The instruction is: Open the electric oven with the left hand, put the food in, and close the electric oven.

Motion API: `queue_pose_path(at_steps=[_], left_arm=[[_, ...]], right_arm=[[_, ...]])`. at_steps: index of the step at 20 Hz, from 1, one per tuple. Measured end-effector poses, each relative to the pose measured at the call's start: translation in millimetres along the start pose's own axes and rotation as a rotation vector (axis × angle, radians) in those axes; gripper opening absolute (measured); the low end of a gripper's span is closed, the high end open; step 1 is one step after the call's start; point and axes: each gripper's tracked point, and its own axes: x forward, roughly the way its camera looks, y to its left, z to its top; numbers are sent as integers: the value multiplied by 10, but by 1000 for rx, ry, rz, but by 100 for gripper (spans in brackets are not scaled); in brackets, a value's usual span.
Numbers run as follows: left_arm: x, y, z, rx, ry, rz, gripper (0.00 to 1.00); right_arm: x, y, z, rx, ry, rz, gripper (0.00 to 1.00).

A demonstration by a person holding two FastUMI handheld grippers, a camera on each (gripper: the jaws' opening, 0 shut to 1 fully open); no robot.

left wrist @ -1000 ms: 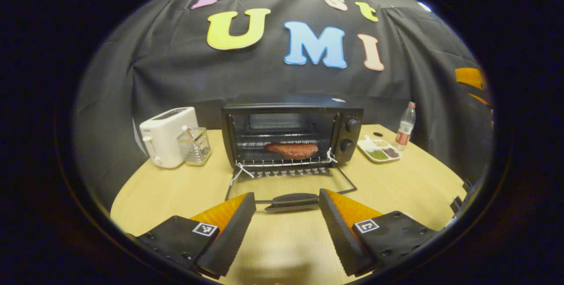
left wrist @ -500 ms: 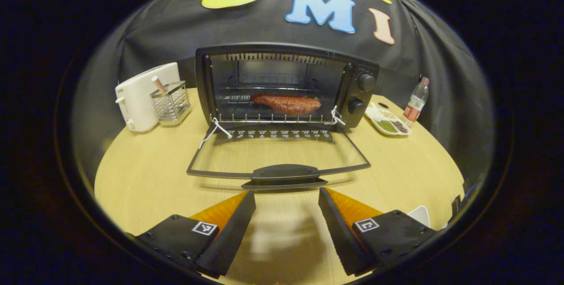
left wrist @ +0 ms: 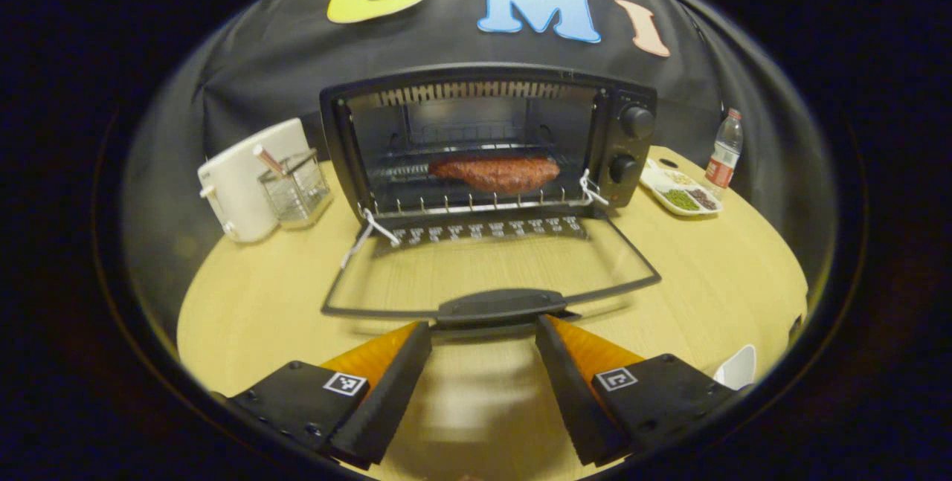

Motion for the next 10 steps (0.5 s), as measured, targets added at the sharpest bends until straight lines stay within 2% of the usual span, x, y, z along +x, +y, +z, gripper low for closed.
queue_pose_path(at_steps=[1, 2, 3, 4, 7, 8, 9, 10], left_arm=[[0, -46, 34, -13, -3, -7, 100], [-16, -52, 38, -18, 5, -12, 95], [-2, -38, 20, -16, 12, -15, 95], [-6, -27, 47, -13, 7, -15, 100], [-66, -30, 107, -17, -9, -5, 95], [-96, -28, 135, -13, -20, -2, 100], [-119, -24, 172, -12, -30, -1, 95], [-137, -18, 205, -15, -38, -1, 95]], right_arm=[[-4, 19, -2, -5, -2, 7, 97], [-5, 51, 2, -4, -4, 16, 98], [-2, 82, -2, 0, -1, 28, 98], [3, 125, -17, 4, 3, 41, 98], [3, 137, -25, -10, 3, 57, 97], [-7, 135, -31, -11, 3, 58, 98], [-18, 132, -19, -8, 3, 61, 98], [4, 137, -12, -4, 3, 62, 97]])
